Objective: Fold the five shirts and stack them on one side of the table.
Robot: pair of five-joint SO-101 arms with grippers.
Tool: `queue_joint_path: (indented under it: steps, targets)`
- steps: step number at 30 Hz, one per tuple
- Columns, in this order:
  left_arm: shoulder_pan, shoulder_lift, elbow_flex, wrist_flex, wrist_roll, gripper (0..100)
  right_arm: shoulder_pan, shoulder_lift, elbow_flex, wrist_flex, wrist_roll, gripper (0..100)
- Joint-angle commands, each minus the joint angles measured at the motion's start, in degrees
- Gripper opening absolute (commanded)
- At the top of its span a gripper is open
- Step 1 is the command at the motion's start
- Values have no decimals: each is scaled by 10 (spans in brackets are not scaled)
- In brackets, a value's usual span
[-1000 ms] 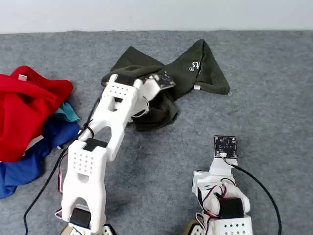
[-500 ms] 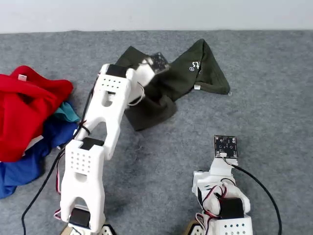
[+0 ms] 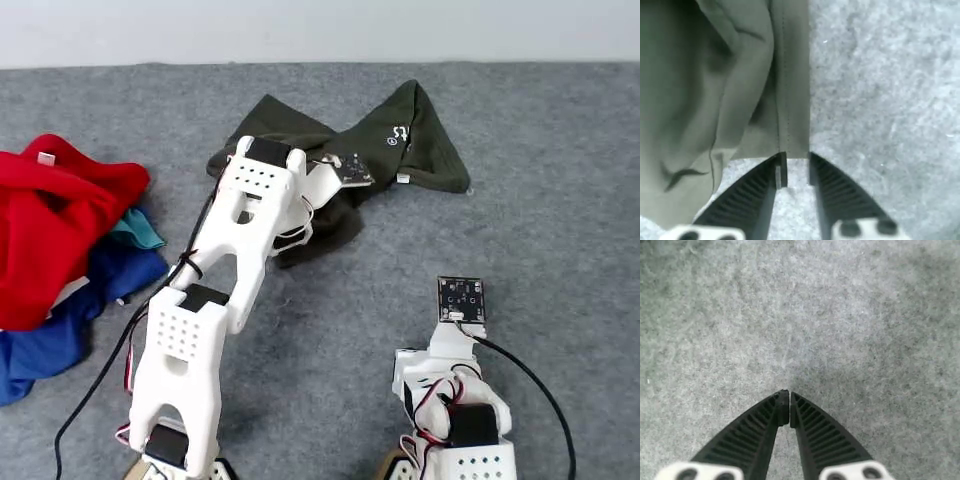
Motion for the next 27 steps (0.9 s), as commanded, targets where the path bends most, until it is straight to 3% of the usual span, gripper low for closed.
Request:
queue_joint_path:
  steps: [1, 15, 20, 27]
  targets:
    - [-6, -4, -23, 16, -8, 144, -2, -6, 8, -4, 6, 9]
    - [-8, 48, -30, -30, -11, 171, -2, -6, 8, -4, 6, 9]
    - [-26, 76, -86, -49, 4, 167, -2, -6, 8, -4, 6, 9]
    - [-33, 105, -178, -8, 6, 167, -2, -6, 8, -4, 6, 9]
